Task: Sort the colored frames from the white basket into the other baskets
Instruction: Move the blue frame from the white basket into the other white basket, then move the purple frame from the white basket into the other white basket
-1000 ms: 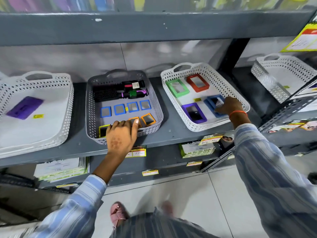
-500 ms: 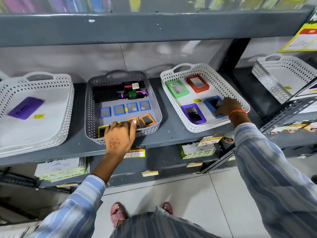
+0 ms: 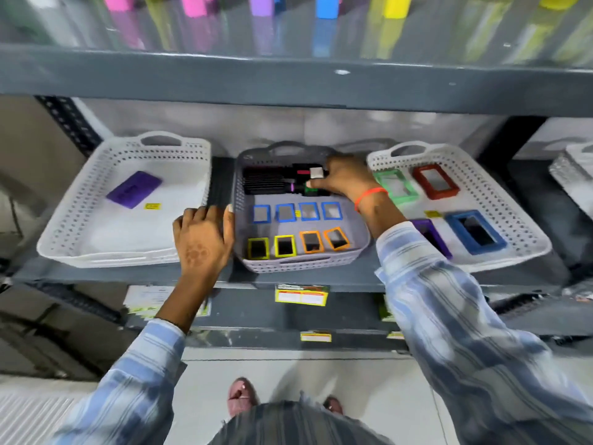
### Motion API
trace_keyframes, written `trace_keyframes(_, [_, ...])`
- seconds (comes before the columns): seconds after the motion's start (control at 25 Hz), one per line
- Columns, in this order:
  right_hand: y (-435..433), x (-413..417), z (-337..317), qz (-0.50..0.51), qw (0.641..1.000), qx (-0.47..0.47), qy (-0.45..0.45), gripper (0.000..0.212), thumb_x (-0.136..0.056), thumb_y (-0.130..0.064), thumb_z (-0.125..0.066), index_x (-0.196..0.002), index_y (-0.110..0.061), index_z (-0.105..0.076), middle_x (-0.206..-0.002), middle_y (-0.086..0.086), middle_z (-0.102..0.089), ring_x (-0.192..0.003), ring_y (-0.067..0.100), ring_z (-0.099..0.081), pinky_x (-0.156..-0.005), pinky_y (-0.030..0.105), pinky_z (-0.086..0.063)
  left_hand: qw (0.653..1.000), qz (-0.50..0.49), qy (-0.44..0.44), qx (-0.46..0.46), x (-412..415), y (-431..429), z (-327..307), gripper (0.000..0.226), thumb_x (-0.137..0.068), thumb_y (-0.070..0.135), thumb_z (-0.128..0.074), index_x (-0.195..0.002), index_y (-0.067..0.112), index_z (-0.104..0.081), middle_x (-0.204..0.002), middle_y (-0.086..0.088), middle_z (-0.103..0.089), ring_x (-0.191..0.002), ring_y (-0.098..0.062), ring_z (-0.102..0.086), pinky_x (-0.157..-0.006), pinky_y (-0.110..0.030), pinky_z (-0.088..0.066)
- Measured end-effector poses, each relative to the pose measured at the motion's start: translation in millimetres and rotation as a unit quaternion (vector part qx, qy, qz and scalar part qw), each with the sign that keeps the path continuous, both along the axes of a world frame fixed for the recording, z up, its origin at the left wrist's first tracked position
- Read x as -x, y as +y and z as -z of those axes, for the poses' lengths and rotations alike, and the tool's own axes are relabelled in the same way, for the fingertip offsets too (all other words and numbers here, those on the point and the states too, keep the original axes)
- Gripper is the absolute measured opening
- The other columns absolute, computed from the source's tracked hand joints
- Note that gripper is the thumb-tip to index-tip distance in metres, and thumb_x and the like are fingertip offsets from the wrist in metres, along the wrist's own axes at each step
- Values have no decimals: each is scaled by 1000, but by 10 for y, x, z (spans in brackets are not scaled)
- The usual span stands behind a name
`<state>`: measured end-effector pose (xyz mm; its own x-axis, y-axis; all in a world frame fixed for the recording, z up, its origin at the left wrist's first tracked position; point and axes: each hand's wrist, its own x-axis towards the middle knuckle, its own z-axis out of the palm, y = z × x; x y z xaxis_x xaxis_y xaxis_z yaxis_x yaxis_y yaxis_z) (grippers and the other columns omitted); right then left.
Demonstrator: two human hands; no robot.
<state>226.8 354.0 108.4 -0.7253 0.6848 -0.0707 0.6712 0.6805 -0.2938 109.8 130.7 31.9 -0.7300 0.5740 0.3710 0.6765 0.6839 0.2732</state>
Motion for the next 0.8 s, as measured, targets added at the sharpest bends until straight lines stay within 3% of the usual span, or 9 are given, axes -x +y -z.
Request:
trace_keyframes(0.04, [-129, 254, -18, -24, 1000, -7, -4, 44, -81, -45, -66, -97, -5, -64, -125, 21, -62, -114, 32, -59, -91, 31, -47, 1000, -17, -2, -2, 126, -92, -2, 42, -95, 35, -34, -86, 6, -64, -87, -22, -68, -91, -41, -55, -79, -45, -39])
trace_keyframes(0.2, [-645, 1178, 3, -98, 995, -5, 8, 58, -84, -45, -62, -122, -2, -56, -130, 21, -58, -119, 33, -55, -96, 33, -45, 997, -74, -6, -13, 543, -508, 49, 43, -95, 37, -37, -90, 7, -67, -89, -21, -68, -92, -40, -55, -78, -45, -40])
trace_keyframes(0.48, [-1484, 2606, 339, -212, 977, -5, 5, 48, -82, -33, -66, -117, -1, -59, -124, 21, -62, -115, 34, -59, -90, 34, -48, 993, -109, -33, 27, 1124, -1154, 185, 51, -96, 40, -33, -79, 7, -68, -86, -18, -69, -88, -39, -57, -77, -44, -41])
trace_keyframes(0.68, [-1649, 3180, 756, -291, 955, -7, -61, 51, -92, -10, -51, -141, -7, -39, -142, 19, -47, -127, 36, -47, -105, 35, -39, 994, -92, -26, 48, 1259, -1355, 266, 56, -96, 42, -26, -74, 10, -67, -79, -12, -69, -82, -36, -58, -76, -41, -41])
trace_keyframes(0.8, [-1564, 3403, 875, -325, 939, -47, -100, 56, -94, -8, -44, -148, -17, -29, -152, 12, -34, -135, 35, -39, -111, 42, -37, 994, -88, -31, 60, 1286, -1383, 320, 55, -97, 41, -25, -75, 13, -66, -77, -9, -69, -79, -33, -59, -80, -41, -40])
